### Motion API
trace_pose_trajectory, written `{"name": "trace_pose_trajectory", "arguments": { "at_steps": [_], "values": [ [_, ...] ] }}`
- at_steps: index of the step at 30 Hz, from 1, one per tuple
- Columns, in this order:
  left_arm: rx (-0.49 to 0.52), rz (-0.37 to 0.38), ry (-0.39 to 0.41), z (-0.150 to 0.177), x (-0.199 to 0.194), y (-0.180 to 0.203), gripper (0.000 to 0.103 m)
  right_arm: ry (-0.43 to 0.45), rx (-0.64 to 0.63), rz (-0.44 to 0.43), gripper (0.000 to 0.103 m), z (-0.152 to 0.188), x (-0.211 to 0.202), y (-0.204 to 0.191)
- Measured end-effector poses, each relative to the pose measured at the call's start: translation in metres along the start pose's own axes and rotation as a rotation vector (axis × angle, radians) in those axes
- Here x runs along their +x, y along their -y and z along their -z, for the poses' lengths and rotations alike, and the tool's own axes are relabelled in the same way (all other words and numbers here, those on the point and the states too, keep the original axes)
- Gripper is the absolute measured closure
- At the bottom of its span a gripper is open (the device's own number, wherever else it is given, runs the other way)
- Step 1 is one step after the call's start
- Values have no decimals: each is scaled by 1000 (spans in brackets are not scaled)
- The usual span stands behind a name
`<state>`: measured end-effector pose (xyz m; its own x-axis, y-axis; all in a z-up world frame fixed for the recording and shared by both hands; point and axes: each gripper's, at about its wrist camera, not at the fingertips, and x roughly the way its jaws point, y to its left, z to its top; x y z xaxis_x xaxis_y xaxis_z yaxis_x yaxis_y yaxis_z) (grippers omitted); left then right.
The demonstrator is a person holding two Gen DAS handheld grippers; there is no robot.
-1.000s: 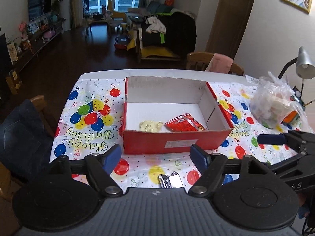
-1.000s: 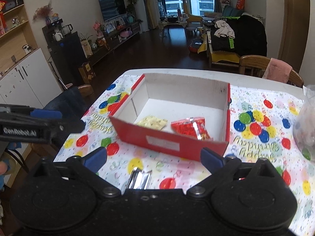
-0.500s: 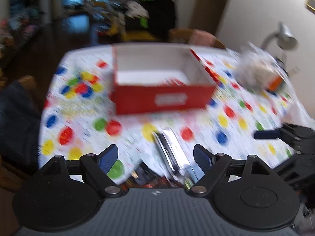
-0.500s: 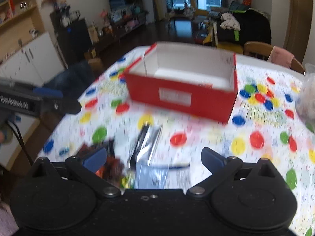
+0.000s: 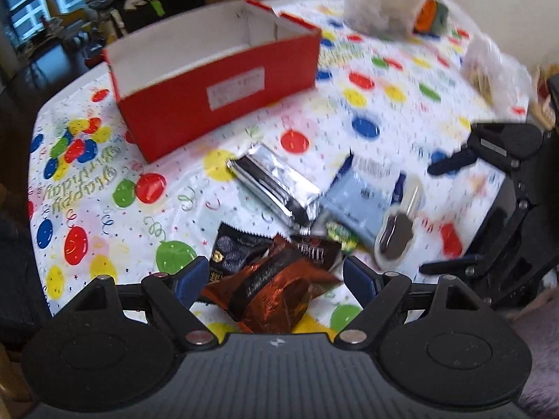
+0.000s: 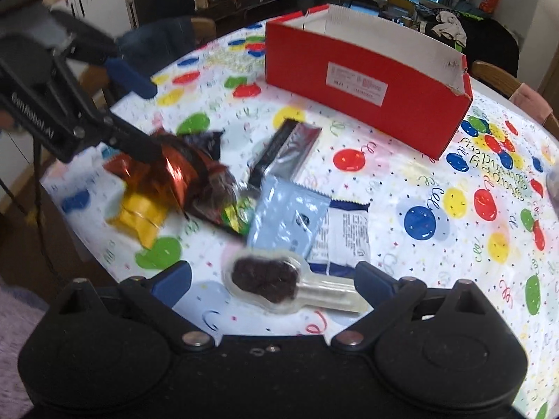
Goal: Organize snacks
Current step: 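Grasp the brown-orange snack bag with the left tool while the right tool grasps the chocolate lollipop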
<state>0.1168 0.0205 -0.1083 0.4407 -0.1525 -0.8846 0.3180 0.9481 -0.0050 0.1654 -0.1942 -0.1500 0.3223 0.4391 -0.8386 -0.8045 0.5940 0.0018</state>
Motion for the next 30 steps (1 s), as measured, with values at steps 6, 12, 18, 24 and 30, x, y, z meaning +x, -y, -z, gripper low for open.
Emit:
{"name": "trace_pose_trajectory", "arguments": {
  "at_steps": [6,12,18,24,30],
  "values": [
    [111,-39,-68,0,20,8,19,-4,-131,45,13,10,17,-20],
    [137,-49,-103,-2,34,7,19,-6,-166,62,17,11,25,-23],
    [96,-35,-141,-3,48,0,19,-18,-155,49,21,15,30,-20],
    [10,-29,-132,-1,50,-6,19,-11,-169,65,22,19,33,-21],
    [-74,-22,-119,4,48,-8,31,3,-167,76,32,18,31,-21]
  ]
}}
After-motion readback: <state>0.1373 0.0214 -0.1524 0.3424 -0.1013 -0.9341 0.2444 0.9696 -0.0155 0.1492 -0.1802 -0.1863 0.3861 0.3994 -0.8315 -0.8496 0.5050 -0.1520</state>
